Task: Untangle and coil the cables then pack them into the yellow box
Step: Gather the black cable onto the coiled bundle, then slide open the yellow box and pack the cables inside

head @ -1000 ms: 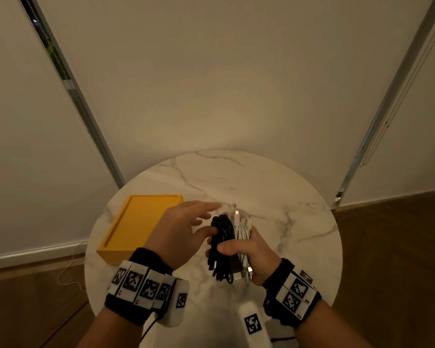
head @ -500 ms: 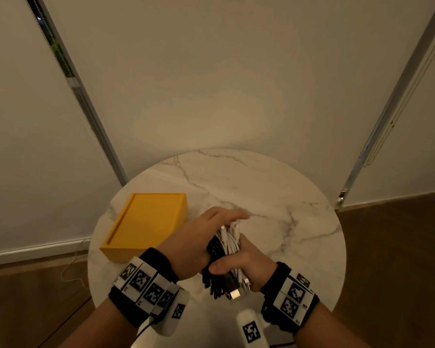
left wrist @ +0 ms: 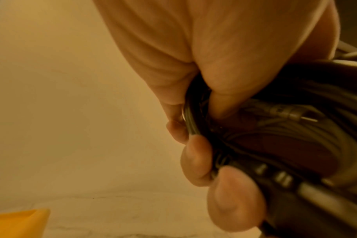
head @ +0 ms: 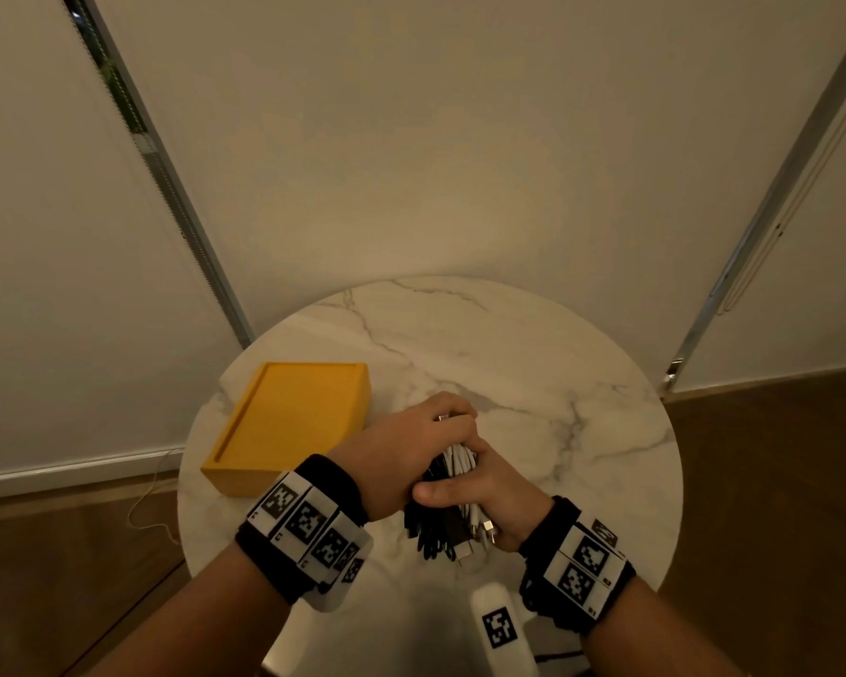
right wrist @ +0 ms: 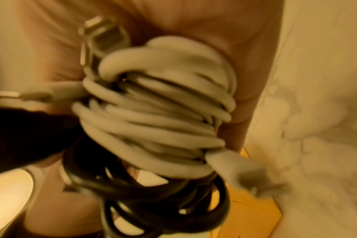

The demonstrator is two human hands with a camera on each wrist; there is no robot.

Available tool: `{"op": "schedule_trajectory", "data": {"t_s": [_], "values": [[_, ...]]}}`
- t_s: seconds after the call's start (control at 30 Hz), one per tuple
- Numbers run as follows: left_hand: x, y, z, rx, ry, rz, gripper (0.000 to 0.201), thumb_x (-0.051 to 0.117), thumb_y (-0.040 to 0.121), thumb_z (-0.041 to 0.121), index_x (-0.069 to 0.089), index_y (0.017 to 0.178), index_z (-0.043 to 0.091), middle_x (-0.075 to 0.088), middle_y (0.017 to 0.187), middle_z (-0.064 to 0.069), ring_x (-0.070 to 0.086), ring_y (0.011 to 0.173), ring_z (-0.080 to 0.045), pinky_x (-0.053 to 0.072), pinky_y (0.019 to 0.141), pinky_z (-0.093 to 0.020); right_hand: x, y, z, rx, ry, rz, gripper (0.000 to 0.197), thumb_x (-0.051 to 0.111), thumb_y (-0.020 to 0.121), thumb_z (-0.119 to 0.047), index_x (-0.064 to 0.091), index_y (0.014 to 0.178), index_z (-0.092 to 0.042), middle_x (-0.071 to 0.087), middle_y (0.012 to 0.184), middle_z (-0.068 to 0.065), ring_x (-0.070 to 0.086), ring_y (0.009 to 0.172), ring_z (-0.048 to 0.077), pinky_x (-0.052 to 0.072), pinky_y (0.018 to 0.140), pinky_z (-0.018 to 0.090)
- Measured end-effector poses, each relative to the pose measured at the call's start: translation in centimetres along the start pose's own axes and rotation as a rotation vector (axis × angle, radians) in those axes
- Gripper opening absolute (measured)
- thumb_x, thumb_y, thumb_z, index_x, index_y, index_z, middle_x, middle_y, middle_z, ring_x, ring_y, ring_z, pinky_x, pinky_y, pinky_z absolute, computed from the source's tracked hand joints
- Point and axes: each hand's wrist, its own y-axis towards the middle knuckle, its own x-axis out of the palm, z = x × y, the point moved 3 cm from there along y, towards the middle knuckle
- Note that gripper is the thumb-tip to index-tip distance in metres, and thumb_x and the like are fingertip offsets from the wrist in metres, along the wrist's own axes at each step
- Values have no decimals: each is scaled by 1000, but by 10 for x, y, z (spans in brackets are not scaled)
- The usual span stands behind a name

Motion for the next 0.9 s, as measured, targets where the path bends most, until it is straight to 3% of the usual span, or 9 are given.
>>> {"op": "schedule_trajectory", "data": {"t_s": [0.07,0.2,0.3,0.43,0.5,0.63,0.77,0.83,0.9], "values": [[0,3,1,-11,27,-17,47,63,84,6,54,128,18,36,142,3,52,119,-19,52,89,-39,-2,1,2,17,2,10,68,86,58,-9,63,122,-9,74,110,15,70,108,32,57,86,42],[1,8,1,-28,73,-35,50,61,83,2,54,129,20,35,143,2,52,117,-19,50,88,-31,-3,2,2,9,14,2,44,74,63,5,69,107,-3,74,95,18,73,93,32,59,77,39],[1,9,-1,-25,35,-22,51,62,83,2,55,130,21,36,144,2,51,118,-19,48,86,-28,-2,5,7,5,52,33,40,72,62,6,69,101,-2,72,94,21,72,91,33,58,73,39],[3,6,-12,-61,-130,165,59,58,87,2,44,136,32,40,137,13,55,113,-14,53,89,-36,-5,10,12,-34,99,72,59,80,57,-3,62,113,8,69,99,25,68,91,39,58,76,43],[6,0,-21,-122,-186,247,62,61,89,3,42,137,37,41,136,19,53,117,-7,51,94,-31,-9,12,14,-38,134,92,67,82,57,-6,58,117,10,67,98,25,67,88,38,57,77,45],[12,-22,-49,-243,-239,412,44,72,90,26,50,126,40,52,126,22,53,114,4,48,94,-22,-18,12,16,-19,164,125,71,84,52,-10,57,114,11,66,93,23,68,82,39,58,73,46],[12,-65,-103,-538,-190,725,17,70,90,30,64,107,29,67,105,13,64,97,-9,51,79,-31,-25,10,17,5,160,163,82,85,47,-14,54,116,19,68,90,22,69,73,36,59,67,43],[13,-91,-135,-798,-153,824,20,68,91,30,66,110,23,67,112,1,63,104,-21,51,86,-39,-26,10,18,16,149,175,81,84,47,-14,54,113,20,68,90,22,70,73,35,59,64,42],[16,-115,-165,-1088,-142,836,35,67,91,33,62,122,20,59,127,-12,54,117,-33,48,97,-50,-26,10,20,39,142,180,78,84,47,-14,56,112,20,67,90,22,70,73,36,59,63,41]]}}
